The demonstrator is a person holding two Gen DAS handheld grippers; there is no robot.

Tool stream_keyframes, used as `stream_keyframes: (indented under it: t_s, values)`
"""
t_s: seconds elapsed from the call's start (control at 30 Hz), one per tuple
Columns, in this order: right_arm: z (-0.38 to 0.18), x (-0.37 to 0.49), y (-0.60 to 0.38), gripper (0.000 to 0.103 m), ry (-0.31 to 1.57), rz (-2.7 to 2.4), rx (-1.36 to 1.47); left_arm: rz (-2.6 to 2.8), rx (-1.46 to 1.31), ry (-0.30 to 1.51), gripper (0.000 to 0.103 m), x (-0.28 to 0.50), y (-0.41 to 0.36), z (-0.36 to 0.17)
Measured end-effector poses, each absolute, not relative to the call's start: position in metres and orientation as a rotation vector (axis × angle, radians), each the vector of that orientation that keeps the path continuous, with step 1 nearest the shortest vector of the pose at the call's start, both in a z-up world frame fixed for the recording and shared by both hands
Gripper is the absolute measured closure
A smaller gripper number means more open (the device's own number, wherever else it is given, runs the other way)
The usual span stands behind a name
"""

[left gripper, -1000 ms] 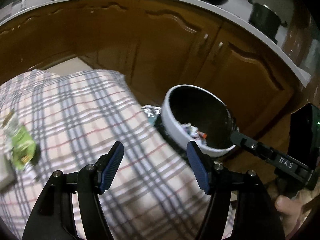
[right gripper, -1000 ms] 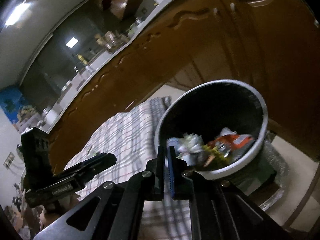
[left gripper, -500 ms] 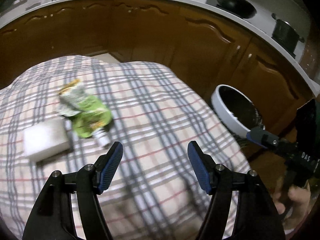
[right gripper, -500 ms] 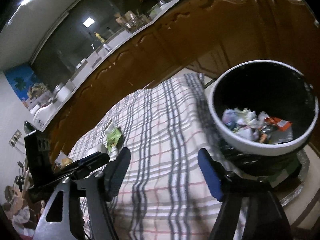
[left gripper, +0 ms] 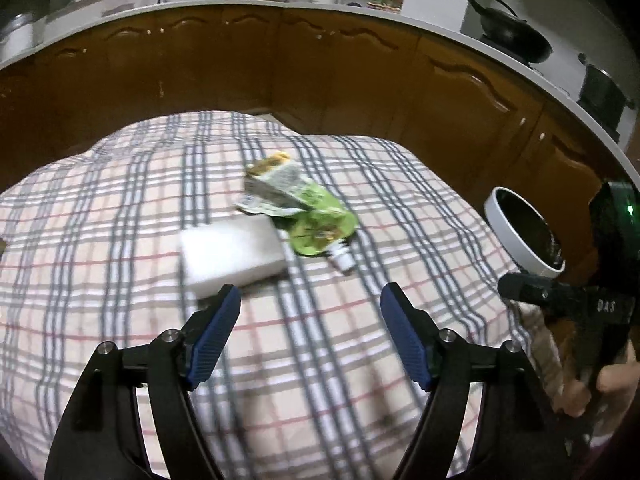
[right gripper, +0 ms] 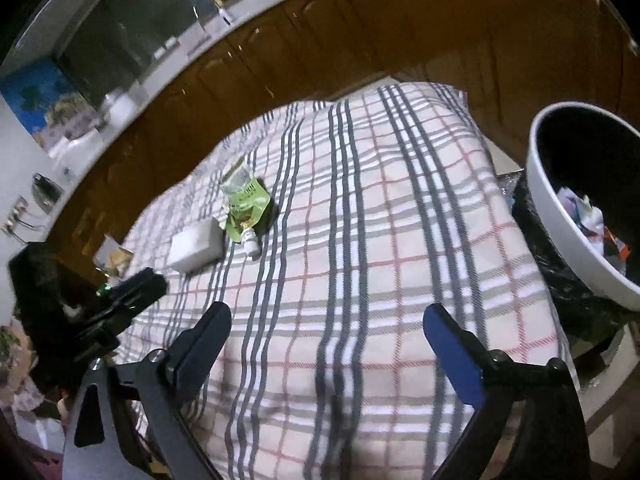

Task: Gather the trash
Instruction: 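Grasp white foam block with left tool while right tool grasps green pouch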

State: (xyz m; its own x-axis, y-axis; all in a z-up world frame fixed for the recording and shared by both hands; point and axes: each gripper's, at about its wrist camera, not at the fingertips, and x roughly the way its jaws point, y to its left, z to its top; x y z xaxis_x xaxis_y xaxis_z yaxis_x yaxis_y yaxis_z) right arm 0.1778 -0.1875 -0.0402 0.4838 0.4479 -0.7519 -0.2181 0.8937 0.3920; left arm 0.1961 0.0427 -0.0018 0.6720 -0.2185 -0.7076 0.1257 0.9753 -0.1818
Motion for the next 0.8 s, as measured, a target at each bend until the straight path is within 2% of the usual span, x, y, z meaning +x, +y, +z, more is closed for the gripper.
stream_keyframes:
  t_s: [0.23,0.6,0.8]
  values:
    - [-0.035,0.182,-0.151,0.005,0.921,0.471,0.14,-0.167,-0.092,0.814,0.028,0.199,0.071,-0.005]
    - [-0.034,0.222,-0.118,0.006,0.881,0.527,0.126,-0.259,0.089,0.813,0.023,0.225,0.084,-0.013]
    - [-0.043,0.255,-0.107,0.019,0.916,0.582,0.162,-0.362,0.17,0.832,0.021,0.244,0.082,-0.022]
